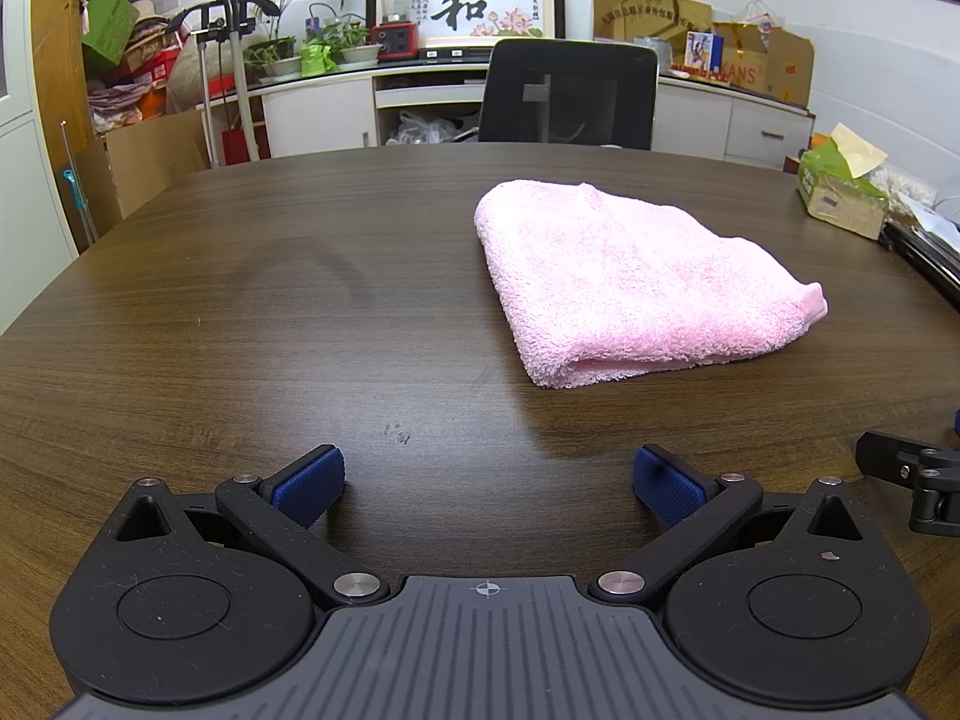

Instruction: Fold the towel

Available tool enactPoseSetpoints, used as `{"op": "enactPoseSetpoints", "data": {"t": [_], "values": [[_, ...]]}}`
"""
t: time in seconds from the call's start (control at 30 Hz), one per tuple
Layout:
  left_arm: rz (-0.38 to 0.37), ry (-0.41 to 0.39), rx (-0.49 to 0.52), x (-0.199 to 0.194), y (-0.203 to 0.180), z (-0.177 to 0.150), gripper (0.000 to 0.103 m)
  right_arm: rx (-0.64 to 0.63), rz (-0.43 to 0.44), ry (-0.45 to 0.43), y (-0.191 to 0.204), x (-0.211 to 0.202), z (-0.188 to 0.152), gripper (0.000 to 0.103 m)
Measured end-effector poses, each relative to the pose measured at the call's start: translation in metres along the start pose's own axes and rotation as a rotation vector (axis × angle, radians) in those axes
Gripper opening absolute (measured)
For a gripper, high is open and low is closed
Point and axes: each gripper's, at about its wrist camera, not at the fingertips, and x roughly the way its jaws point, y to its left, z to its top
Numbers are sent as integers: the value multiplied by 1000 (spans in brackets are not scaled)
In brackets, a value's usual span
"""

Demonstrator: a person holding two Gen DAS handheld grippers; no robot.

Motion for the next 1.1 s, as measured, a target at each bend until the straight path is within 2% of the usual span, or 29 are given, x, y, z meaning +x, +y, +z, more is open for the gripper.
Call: {"op": "enactPoseSetpoints", "data": {"t": [1.1], "values": [[-28,-1,23,-1,2,-2,103,1,-2,-1,3,2,1,103]]}}
